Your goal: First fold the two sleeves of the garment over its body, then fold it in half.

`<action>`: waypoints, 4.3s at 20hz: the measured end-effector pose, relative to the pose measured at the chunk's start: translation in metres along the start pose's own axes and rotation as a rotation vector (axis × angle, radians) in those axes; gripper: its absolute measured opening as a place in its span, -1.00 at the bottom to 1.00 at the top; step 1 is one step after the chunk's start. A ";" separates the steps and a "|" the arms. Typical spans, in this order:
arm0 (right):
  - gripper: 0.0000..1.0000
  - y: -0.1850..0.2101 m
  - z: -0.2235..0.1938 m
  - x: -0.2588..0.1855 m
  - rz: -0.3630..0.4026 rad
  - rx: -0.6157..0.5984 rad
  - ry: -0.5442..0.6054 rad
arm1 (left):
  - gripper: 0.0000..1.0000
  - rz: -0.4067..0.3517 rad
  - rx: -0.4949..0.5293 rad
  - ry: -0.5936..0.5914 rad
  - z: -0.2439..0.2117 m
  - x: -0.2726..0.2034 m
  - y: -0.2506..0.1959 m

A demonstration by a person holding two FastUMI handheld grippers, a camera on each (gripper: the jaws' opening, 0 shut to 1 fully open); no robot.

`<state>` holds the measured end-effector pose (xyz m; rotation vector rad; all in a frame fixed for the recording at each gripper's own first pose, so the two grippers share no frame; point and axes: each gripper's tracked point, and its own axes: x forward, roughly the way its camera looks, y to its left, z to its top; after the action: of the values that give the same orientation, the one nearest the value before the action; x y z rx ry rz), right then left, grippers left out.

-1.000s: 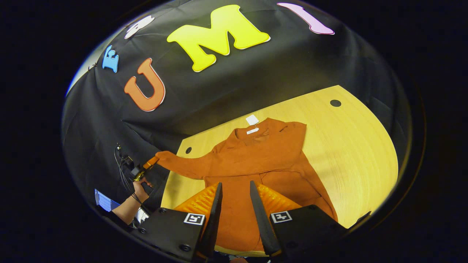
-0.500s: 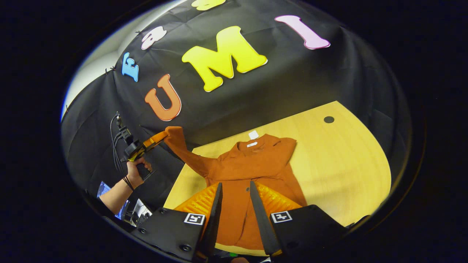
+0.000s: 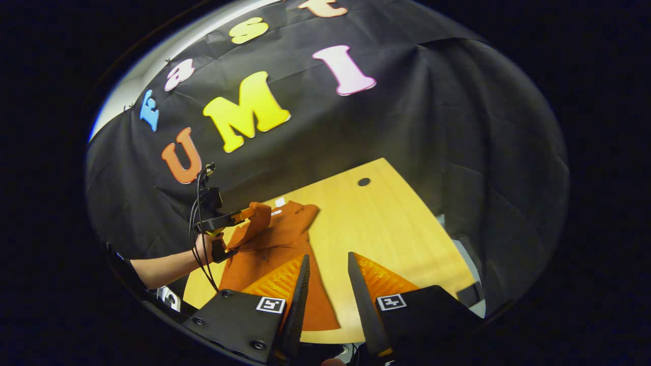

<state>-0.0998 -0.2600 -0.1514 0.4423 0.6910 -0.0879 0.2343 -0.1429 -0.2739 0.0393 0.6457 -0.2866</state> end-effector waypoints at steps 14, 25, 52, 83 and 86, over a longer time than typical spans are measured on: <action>0.02 -0.050 -0.021 -0.011 -0.046 0.065 -0.006 | 0.83 -0.043 0.018 0.027 -0.032 0.004 -0.093; 0.68 0.127 0.001 0.045 0.199 -0.189 -0.190 | 0.94 0.145 -0.024 -0.315 0.038 -0.238 0.017; 0.82 0.032 -0.239 0.089 -0.093 -0.345 0.271 | 0.96 -0.216 -0.521 0.316 -0.299 -0.331 0.184; -1.00 0.109 -0.222 -0.017 0.039 0.063 0.321 | -0.94 -0.415 -0.467 0.330 -0.251 -0.459 0.143; -0.99 0.137 -0.168 -0.023 0.094 0.081 0.280 | -0.94 -0.437 -0.393 0.271 -0.204 -0.470 0.142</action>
<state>-0.1879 -0.0670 -0.2013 0.5708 0.9429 0.0355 -0.2041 0.1374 -0.1629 -0.4513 0.9700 -0.5770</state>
